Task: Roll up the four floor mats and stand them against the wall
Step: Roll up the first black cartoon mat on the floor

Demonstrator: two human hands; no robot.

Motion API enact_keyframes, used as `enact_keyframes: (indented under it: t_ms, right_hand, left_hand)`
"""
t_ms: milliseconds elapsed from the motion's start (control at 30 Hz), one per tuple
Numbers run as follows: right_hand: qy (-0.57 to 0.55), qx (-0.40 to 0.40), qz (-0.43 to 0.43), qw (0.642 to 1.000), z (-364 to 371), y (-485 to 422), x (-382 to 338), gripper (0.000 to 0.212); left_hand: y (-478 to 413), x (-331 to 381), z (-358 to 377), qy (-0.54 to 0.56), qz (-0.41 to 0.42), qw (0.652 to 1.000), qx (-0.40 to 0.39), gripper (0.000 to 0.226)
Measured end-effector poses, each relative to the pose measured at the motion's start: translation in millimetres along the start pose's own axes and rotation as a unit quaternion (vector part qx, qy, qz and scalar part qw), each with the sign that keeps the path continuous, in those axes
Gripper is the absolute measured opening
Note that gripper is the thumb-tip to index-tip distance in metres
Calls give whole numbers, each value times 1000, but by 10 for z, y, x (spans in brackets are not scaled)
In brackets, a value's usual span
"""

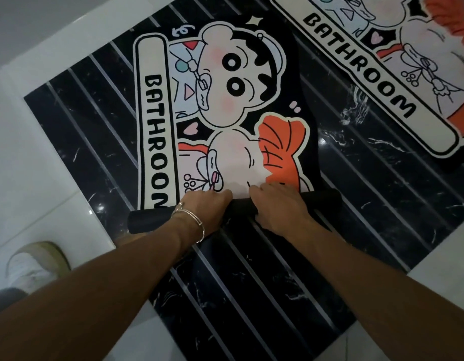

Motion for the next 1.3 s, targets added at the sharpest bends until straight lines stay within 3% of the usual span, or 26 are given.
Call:
enact_keyframes:
  t_ms: [167, 433, 600, 767, 833, 900, 967, 1033, 1200, 1300]
  right_hand:
    - [-46, -89, 11, 995, -123, -77, -9, 18]
    - [-30, -82, 26, 996, -41, -6, 43, 22]
    - [-54, -127, 33, 990, -66, -51, 59, 17]
    - [-23, -12, 20, 999, 53, 59, 9, 29]
    - [-9, 22, 22, 999, 94, 94, 7, 28]
    - [-17, 5, 33, 999, 66, 63, 29, 18]
    - [-50, -63, 37, 996, 18, -17, 46, 9]
    - [-75, -98, 27, 992, -3, -62, 28, 8]
    - [-14, 23, 18, 999, 144, 69, -25, 29]
    - [-37, -6, 21, 999, 94, 64, 26, 19]
  left_hand:
    - [82, -62, 31, -2, -9, 1000, 27, 37]
    - [27, -65, -50, -21, -9, 999, -32, 27]
    - [117, 0, 24, -8, 9, 999, 49, 39]
    - [-39, -32, -6, 13, 33, 999, -37, 30]
    - [-64, -33, -38, 12, 42, 998, -35, 32]
    - [-19, 10, -35, 6, 48, 999, 5, 38]
    - [33, 57, 12, -10, 50, 998, 43, 46]
    - [47, 50, 48, -13, 37, 998, 40, 43]
    - [-16, 23, -8, 2, 18, 1000, -19, 31]
    - [13, 66, -16, -11, 37, 999, 15, 35]
Point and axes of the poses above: each hand's wrist, its own y-axis away from the middle knuckle, its own z-axis out of the palm, x = y × z, the point moved 2 cm from there along -y, towards the middle knuckle, and after that the axes turned 10 degrees about -x, right-handed, at the moved point
